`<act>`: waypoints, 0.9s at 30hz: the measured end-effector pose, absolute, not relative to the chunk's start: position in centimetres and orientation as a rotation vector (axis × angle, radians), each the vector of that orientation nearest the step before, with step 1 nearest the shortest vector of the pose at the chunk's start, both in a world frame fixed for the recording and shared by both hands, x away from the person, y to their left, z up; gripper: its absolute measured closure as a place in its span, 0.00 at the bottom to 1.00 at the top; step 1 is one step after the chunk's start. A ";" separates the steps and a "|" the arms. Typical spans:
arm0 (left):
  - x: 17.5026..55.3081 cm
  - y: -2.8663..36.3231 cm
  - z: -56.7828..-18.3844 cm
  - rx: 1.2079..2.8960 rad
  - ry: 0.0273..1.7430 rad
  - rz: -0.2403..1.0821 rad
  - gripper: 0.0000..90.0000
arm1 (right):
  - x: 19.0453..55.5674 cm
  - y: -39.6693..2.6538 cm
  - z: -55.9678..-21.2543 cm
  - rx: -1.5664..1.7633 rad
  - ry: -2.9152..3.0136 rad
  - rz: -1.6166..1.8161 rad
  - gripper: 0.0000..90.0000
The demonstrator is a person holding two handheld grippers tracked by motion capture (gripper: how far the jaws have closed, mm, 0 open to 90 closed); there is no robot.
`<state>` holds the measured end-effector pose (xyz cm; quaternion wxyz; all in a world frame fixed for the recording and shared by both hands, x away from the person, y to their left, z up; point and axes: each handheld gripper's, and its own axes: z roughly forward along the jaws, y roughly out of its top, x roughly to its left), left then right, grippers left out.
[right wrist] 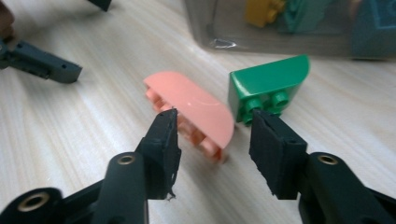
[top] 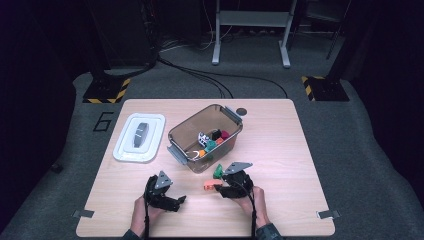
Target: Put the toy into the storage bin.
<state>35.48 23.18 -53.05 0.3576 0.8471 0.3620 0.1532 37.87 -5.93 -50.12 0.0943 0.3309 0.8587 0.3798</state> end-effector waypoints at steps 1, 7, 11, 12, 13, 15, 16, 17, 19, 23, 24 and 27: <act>35.5 23.2 -53.0 2.186 0.939 0.395 0.03 | 37.6 -5.9 -50.3 0.971 2.562 1.120 0.63; 35.5 23.2 -53.0 2.184 0.937 0.400 0.03 | 37.0 -5.8 -50.5 0.937 2.582 1.105 0.68; 35.5 23.2 -53.0 2.187 0.938 0.401 0.03 | 37.1 -5.8 -50.3 0.940 2.554 1.122 0.67; 35.5 23.2 -53.0 2.187 0.938 0.401 0.03 | 37.3 -5.7 -50.4 0.927 2.549 1.131 0.67; 35.5 23.2 -53.0 2.187 0.937 0.400 0.03 | 37.4 -5.6 -50.4 0.927 2.560 1.127 0.68; 35.5 23.2 -53.0 2.187 0.938 0.400 0.03 | 37.4 -5.2 -50.6 0.891 2.574 1.123 0.71; 35.5 23.2 -53.0 2.187 0.938 0.400 0.03 | 37.4 -5.2 -50.6 0.891 2.574 1.123 0.71; 35.5 23.2 -53.0 2.187 0.938 0.401 0.03 | 37.3 -5.0 -50.7 0.886 2.569 1.119 0.72; 35.5 23.2 -53.0 2.186 0.938 0.400 0.03 | 37.2 -4.8 -50.8 0.859 2.573 1.114 0.72; 35.5 23.1 -53.1 2.177 0.940 0.395 0.03 | 37.2 -4.6 -50.8 0.851 2.568 1.128 0.67; 35.5 23.1 -53.1 2.178 0.940 0.395 0.03 | 37.3 -4.4 -50.8 0.855 2.570 1.140 0.65; 35.5 23.1 -53.1 2.176 0.941 0.396 0.03 | 37.7 -4.0 -50.8 0.834 2.569 1.139 0.67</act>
